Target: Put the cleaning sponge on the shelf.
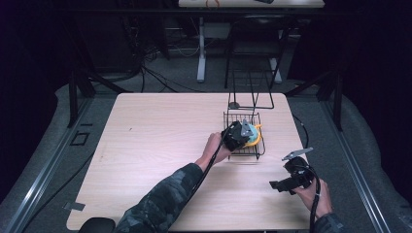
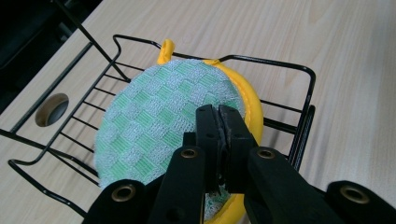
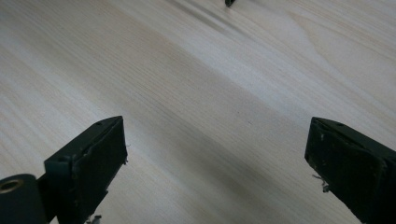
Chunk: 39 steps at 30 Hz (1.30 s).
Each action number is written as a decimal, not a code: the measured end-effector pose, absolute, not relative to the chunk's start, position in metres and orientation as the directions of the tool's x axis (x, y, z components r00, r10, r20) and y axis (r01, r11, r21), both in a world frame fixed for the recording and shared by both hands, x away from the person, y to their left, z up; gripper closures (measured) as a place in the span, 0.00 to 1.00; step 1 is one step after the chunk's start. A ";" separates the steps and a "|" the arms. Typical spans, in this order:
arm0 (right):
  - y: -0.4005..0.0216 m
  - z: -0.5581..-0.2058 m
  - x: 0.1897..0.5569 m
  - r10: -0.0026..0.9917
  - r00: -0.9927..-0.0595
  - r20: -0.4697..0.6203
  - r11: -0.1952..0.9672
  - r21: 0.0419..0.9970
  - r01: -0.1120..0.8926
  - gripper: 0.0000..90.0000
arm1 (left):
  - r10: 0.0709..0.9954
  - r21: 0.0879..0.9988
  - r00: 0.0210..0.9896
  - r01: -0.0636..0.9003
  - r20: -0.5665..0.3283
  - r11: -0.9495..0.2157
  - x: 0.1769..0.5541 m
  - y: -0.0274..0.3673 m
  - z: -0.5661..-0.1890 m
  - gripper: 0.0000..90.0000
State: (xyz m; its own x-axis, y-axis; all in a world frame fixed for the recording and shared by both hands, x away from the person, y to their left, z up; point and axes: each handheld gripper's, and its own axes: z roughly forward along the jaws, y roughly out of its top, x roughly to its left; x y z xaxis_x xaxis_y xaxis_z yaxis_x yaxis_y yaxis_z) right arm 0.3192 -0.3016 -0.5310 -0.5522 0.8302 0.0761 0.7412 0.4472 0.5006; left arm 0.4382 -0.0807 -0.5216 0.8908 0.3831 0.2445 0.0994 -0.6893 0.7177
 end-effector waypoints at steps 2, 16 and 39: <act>-0.302 -0.531 0.319 0.831 -0.551 0.077 0.447 0.498 0.743 0.05 | 0.381 0.713 0.893 0.105 0.239 -0.693 0.439 -0.081 -0.523 0.97; -0.302 -0.531 0.319 0.830 -0.554 0.071 0.453 0.496 0.741 0.05 | 0.407 0.749 0.898 0.152 0.169 -0.646 0.444 -0.086 -0.527 0.96; -0.302 -0.529 0.318 0.829 -0.554 0.073 0.448 0.505 0.738 0.06 | 0.412 0.747 0.906 0.205 0.100 -0.632 0.438 -0.071 -0.514 0.32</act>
State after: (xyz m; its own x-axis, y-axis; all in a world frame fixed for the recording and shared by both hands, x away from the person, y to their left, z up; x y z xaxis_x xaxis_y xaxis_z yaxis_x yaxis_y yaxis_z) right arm 0.3177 -0.3019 -0.5293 -0.5537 0.8295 0.0734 0.7379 0.4479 0.5048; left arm 0.4385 -0.0710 -0.5136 0.9058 0.4117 0.0998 0.2051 -0.6323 0.7471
